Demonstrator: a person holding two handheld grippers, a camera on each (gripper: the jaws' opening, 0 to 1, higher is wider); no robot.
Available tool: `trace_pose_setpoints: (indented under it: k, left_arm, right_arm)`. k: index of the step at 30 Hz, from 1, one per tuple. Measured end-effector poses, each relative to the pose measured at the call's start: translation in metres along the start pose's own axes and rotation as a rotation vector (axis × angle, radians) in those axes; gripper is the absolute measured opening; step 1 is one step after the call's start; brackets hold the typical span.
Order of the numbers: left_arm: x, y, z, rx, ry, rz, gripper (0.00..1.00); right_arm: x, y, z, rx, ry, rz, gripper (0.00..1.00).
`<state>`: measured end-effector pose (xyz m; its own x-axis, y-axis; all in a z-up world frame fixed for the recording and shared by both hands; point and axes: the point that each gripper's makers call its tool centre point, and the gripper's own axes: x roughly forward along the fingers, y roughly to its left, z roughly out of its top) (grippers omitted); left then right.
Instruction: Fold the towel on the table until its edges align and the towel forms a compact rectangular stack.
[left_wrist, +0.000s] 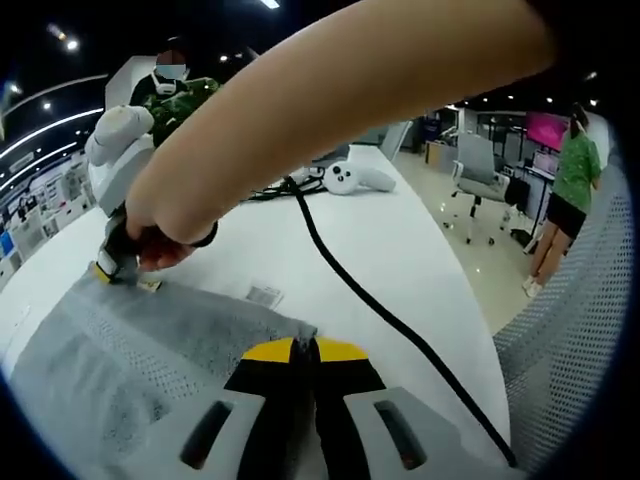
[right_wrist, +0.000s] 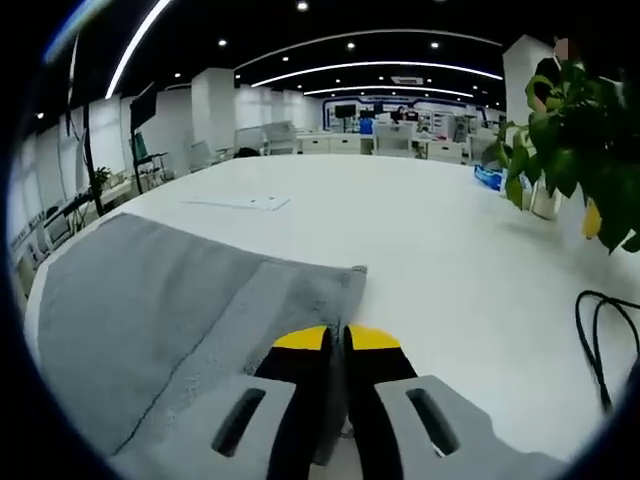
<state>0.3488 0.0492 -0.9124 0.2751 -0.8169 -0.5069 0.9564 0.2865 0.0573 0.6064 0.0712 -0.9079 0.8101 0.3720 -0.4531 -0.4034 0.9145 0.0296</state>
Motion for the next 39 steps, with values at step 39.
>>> trace_pose_setpoints:
  k: [39]
  left_arm:
    - [-0.001, 0.002, 0.000, -0.076, -0.017, -0.023, 0.06]
  right_arm:
    - [0.011, -0.012, 0.000, 0.255, -0.075, 0.037, 0.01]
